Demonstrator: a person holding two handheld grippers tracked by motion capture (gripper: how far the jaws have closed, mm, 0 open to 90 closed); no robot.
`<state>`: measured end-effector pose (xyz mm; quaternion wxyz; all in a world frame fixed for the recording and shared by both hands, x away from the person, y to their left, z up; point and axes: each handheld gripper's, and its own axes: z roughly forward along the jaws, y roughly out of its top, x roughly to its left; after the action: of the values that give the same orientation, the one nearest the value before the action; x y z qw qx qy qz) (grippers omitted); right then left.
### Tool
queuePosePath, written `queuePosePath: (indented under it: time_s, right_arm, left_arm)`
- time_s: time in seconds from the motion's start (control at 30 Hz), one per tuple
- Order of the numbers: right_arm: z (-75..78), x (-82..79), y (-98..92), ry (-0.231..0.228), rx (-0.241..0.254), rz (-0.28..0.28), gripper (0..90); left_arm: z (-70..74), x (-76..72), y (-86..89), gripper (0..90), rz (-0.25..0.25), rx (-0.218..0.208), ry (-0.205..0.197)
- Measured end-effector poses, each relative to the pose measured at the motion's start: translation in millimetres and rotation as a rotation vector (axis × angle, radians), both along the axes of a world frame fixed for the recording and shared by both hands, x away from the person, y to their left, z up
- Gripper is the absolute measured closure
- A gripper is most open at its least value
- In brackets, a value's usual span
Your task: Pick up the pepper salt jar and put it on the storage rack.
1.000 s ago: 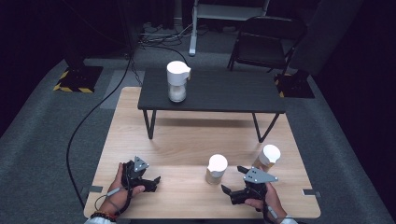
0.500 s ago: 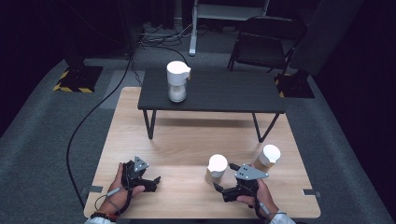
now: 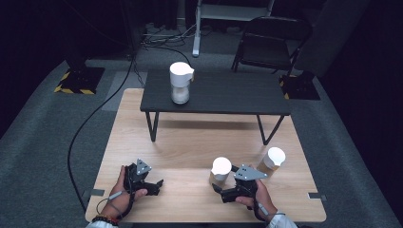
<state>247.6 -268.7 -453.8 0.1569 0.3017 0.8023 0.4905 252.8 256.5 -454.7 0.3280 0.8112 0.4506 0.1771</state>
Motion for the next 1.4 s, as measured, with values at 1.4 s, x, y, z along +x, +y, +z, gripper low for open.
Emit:
queuePosePath:
  time_s: [1.4]
  right_arm:
    - [-0.8, -13.1, 15.6, -0.057, 0.018, -0.112, 29.9]
  left_arm:
    - [0.1, 0.4, 0.1, 0.1, -0.002, 0.0, 0.001]
